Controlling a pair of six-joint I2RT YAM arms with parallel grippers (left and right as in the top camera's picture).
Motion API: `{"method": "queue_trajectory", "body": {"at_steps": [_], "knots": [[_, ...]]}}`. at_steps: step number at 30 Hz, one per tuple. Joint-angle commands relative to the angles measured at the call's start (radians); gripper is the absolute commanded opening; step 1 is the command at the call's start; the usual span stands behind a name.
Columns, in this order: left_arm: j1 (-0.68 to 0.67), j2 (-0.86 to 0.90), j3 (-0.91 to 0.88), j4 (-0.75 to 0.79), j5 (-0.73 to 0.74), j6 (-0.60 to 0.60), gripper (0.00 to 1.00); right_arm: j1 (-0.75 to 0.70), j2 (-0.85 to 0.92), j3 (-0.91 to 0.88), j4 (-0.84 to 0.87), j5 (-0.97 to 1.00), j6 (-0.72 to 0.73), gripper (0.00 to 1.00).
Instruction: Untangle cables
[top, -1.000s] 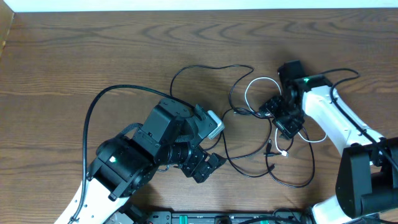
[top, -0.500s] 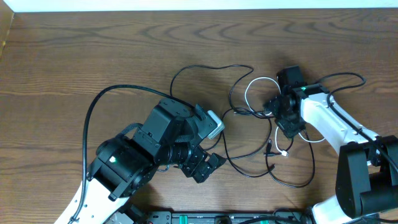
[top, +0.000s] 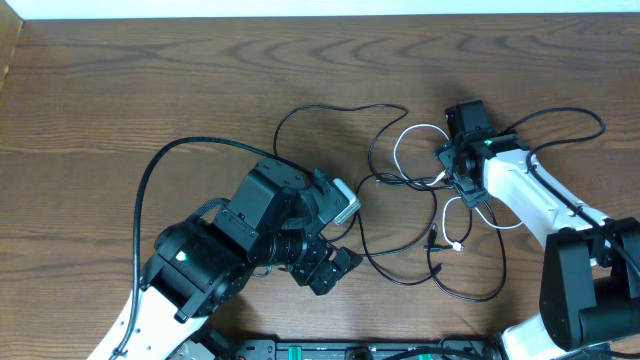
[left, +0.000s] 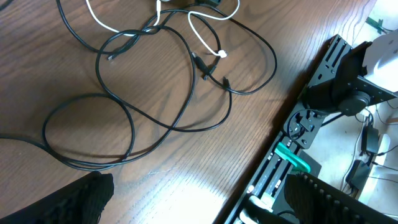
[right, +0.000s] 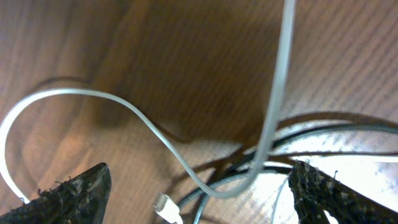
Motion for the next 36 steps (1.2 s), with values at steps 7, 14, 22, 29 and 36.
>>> {"method": "queue_trajectory", "body": {"at_steps": [7,14,22,29,36], "knots": [[0.002,0.0,0.002,-0.003,-0.009,-0.008,0.93,0.005,-0.007,-0.003,0.0,-0.005,0.029,0.47],[0.002,0.0,0.002,-0.005,-0.009,-0.008,0.94,0.004,-0.006,-0.003,-0.002,-0.004,0.028,0.08],[0.002,0.0,0.002,-0.005,-0.009,-0.008,0.93,0.004,-0.006,-0.003,-0.008,-0.008,-0.005,0.01],[0.002,0.0,0.002,-0.006,-0.009,-0.008,0.93,-0.014,-0.033,0.072,0.067,-0.216,-0.194,0.01],[0.002,0.0,0.002,-0.006,-0.009,-0.008,0.93,-0.036,-0.091,0.369,-0.022,-0.415,-0.36,0.01]]}}
